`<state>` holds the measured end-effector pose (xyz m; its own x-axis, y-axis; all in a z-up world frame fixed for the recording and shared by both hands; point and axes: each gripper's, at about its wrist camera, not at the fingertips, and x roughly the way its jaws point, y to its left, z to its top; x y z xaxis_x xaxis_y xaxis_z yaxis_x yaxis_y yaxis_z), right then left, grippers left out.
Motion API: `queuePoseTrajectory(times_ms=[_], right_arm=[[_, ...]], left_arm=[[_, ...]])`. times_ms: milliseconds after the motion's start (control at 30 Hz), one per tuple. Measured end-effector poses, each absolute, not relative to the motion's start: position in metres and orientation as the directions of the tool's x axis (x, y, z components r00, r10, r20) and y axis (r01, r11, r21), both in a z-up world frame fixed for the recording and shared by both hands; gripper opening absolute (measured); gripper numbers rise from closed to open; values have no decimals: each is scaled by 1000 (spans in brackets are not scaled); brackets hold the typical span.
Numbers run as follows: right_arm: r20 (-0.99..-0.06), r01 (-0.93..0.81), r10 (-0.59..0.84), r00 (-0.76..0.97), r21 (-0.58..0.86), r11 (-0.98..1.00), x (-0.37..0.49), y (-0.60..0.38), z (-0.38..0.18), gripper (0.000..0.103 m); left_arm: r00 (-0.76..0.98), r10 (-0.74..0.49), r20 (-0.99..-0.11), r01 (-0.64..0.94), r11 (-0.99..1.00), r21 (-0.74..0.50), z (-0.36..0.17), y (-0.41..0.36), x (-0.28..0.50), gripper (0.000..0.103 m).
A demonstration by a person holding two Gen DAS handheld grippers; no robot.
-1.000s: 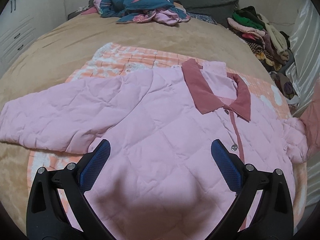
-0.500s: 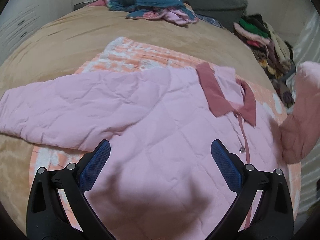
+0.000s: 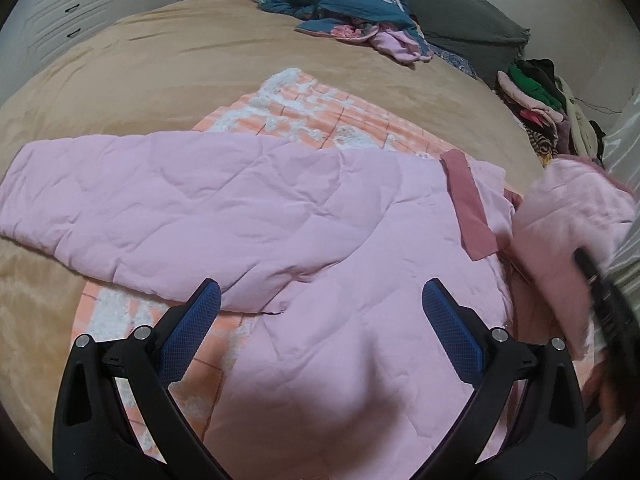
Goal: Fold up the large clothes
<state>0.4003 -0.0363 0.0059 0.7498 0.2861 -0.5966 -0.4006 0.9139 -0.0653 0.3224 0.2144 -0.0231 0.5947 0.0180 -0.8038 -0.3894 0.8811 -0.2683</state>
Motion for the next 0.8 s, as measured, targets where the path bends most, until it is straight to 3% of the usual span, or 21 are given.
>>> queuePoseTrajectory(times_ms=[333,467,600,800], right_arm=[[-664,-530,339,667,-102,842,370,7,-47,39],[-694,-567,367,619,-71,821,360,13,-57,54],[-686,-613,427,589,-34,790,344,17,-54,79],[-677,-640,485,553,27,768,332,9,-42,88]], left_arm=[[579,-12,-815,-413,858,-306,-36,222,324,94],[584,-20,-811,-432,839,-332,-36,232,321,94],[592,-44,-805,-433,825,-364,-35,236,319,94],[612,-48,-789,-436,812,-387,-27,242,314,94]])
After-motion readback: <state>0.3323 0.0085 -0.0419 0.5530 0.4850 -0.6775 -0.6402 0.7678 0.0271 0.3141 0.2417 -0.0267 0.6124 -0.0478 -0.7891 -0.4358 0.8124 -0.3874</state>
